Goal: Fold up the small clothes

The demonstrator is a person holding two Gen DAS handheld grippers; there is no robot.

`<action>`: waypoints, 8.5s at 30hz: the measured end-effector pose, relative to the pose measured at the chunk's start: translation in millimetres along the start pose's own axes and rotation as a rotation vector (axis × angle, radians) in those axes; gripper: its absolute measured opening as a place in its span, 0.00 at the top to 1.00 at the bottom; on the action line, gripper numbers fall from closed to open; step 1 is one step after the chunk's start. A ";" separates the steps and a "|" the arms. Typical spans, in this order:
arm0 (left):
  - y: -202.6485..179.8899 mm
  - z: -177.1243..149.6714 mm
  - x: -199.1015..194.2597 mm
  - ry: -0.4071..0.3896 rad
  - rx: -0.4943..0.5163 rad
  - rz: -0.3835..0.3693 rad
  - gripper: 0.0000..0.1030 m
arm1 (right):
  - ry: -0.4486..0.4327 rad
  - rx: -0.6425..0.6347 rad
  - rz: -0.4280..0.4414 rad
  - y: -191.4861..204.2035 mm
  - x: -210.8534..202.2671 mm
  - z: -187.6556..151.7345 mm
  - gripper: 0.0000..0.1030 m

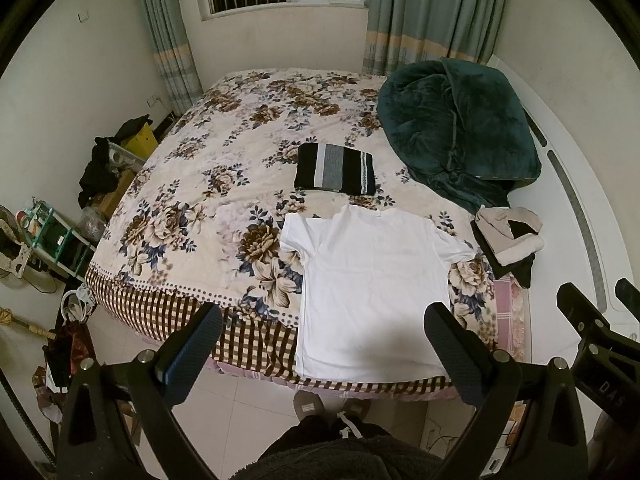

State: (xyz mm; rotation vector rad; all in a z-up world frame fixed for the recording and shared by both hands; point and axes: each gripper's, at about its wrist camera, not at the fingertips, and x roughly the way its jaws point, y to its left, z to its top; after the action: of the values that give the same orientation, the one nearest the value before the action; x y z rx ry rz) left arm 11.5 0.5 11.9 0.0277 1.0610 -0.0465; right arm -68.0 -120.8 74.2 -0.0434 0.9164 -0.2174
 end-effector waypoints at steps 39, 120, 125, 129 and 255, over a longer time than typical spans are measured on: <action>-74.4 38.0 567.6 0.438 -0.103 0.284 0.00 | 0.425 1.225 0.268 -281.6 718.6 -147.2 0.37; 92.9 -5.1 606.0 0.348 -0.252 0.344 0.00 | 0.657 0.545 0.544 40.8 819.1 27.2 0.60; 119.5 -13.2 601.4 0.368 -0.332 0.341 0.00 | 0.574 0.537 0.523 6.0 772.6 13.0 0.48; 143.2 -23.1 603.7 0.394 -0.414 0.326 0.00 | 0.668 0.480 0.436 -6.9 774.2 -38.1 0.48; 39.3 42.9 686.0 0.293 0.031 0.119 0.09 | 0.792 0.270 0.372 46.3 740.3 -79.7 0.64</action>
State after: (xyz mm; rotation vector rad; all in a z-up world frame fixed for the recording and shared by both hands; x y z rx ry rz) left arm 385.2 20.7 -566.0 0.1293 1.3492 0.0506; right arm 312.3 -222.9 -559.5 0.4921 1.6491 0.0014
